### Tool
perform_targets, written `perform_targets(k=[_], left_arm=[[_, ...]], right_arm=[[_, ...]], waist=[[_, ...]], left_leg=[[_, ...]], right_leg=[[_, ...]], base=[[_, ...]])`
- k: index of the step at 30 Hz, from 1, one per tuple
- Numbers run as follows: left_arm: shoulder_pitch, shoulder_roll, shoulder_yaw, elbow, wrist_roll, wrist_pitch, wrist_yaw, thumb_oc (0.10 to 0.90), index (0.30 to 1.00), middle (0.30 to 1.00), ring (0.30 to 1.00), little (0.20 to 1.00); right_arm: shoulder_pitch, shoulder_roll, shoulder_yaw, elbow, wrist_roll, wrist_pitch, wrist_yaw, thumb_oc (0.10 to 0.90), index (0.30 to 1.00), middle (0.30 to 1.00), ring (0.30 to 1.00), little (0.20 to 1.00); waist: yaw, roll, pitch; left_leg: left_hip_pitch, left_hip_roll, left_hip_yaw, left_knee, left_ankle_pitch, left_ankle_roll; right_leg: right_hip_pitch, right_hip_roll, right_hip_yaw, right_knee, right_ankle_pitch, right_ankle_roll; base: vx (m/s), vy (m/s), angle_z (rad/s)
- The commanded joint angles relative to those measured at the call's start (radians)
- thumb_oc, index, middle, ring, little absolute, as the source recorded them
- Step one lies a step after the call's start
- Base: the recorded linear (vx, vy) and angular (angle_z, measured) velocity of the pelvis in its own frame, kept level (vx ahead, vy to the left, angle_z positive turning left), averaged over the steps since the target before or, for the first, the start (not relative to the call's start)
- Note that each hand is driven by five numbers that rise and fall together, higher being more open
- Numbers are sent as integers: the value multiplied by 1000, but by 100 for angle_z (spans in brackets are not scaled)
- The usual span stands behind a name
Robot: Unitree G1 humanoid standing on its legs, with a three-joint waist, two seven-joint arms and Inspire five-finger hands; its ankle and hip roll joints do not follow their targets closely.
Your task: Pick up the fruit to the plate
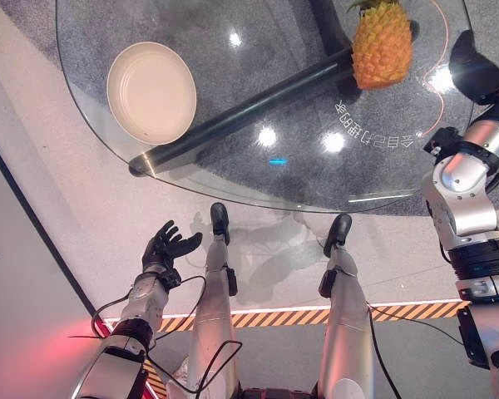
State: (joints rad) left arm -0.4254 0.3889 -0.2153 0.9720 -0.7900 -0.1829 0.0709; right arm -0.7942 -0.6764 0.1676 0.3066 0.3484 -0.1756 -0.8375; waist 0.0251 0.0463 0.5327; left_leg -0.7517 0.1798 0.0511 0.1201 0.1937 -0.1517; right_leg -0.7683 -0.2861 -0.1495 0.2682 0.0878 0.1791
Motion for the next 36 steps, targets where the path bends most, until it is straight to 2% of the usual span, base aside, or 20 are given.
perform_targets(k=[1,10,21,31,36], left_arm=[[59,-1,22,13,38,-40,10,800,900,900,900,900],[62,-26,8,6,37,-39,19,800,900,900,900,900],[56,-38,-4,-1,48,-33,22,800,900,900,900,900],[54,-43,-15,1,40,-28,21,800,900,900,900,900],[53,-42,-21,4,43,-27,20,800,900,900,900,900]], right_arm=[[-65,-55,-14,-117,-92,-29,33,800,900,900,900,900],[-87,-20,10,-148,-97,15,91,800,900,900,900,900],[-91,7,44,-178,-85,52,137,800,900,900,900,900],[-123,22,77,-157,-90,96,138,800,900,900,900,900],[-137,21,78,-126,-79,118,113,800,900,900,900,900]], waist=[[5,0,-13],[9,19,-13],[12,19,-13],[18,37,-13],[22,36,-13]], left_leg=[[3,-1,-28,64,-75,16],[13,-5,-17,54,-67,17],[10,-3,-14,47,-58,17],[17,-6,-7,46,-55,16],[19,-7,-8,46,-55,17]], right_leg=[[-22,-40,-24,-20,46,33],[-21,-45,-22,-16,41,31],[-25,-47,-27,-17,46,31],[-25,-55,-25,-16,47,30],[-20,-55,-28,-18,48,30]], base=[[0,0,0],[5,14,0],[0,0,0],[2,7,0],[0,0,0]])
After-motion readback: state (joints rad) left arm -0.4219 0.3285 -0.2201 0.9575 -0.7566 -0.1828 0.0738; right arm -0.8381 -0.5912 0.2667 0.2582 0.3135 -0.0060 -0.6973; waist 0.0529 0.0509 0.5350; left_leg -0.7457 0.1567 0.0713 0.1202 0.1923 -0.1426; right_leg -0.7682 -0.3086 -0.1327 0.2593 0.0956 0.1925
